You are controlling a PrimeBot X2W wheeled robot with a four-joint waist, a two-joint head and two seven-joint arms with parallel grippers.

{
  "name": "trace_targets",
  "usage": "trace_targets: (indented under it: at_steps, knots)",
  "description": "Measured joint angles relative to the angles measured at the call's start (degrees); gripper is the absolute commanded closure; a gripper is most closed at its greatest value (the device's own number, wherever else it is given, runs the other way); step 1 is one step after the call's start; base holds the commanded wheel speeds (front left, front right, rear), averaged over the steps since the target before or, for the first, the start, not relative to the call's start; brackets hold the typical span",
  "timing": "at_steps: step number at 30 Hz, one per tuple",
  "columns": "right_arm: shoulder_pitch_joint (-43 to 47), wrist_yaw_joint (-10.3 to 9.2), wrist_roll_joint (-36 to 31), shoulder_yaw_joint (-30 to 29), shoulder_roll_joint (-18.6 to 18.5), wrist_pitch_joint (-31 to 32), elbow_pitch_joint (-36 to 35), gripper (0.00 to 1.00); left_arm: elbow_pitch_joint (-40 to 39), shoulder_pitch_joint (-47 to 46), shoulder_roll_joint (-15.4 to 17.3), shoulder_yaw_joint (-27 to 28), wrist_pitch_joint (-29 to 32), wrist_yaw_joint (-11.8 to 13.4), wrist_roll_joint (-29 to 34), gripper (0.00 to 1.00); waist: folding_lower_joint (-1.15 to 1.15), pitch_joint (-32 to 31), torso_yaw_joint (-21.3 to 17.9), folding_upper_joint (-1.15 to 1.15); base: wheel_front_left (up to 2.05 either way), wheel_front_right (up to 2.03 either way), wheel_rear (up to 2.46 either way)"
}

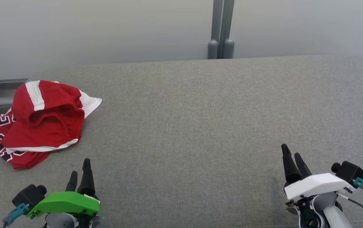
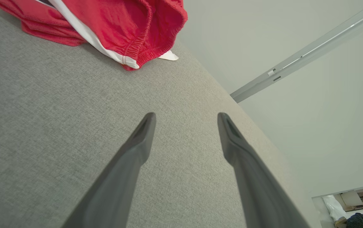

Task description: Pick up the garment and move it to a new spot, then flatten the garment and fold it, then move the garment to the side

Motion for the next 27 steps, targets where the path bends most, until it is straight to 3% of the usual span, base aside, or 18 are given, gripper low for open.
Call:
trace_targets:
  at_steps: [27]
  knots:
    - [-2.4, 0.0, -25.7, 0.6, -0.2, 3.1, -0.1, 0.0, 3.8, -2.8, 3.7, -6.6, -4.5, 4.7, 21.2, 0.0, 0.0, -0.3, 0.5, 0.0, 0.0, 0.0, 0.0]
